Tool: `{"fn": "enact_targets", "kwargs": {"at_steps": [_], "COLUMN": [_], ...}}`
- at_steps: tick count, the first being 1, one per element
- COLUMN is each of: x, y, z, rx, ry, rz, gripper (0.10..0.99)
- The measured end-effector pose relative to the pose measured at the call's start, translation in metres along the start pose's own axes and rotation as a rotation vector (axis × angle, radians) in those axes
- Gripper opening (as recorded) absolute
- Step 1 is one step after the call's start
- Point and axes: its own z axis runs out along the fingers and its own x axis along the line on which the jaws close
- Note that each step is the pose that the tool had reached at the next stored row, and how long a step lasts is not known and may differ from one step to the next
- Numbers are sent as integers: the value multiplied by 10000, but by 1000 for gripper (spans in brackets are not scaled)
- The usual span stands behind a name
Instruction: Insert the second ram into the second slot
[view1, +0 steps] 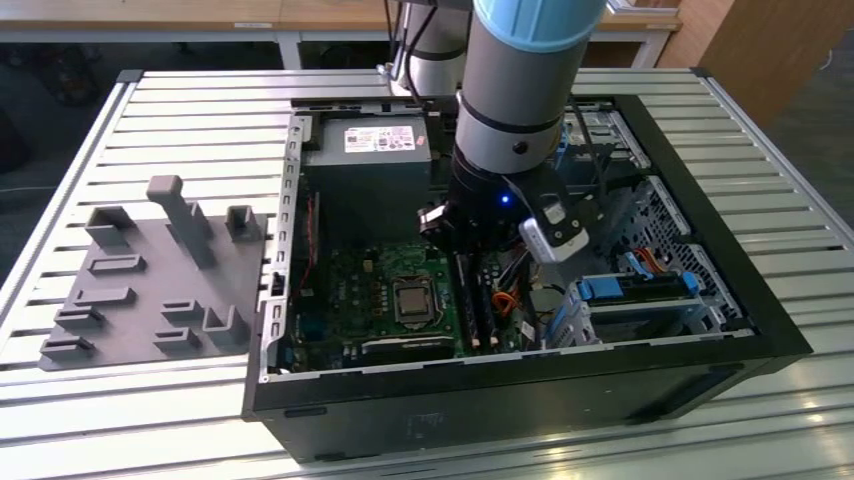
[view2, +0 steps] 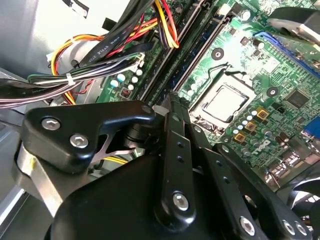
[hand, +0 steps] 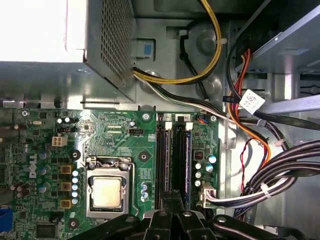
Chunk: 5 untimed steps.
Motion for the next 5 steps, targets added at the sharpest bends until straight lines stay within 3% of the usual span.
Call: {"fn": "enact_targets", "kwargs": {"at_steps": [5], "x": [0], "y": [0], "z": [-2], "rx": [2], "ry": [1], "rz": [0], "gripper": [106]}}
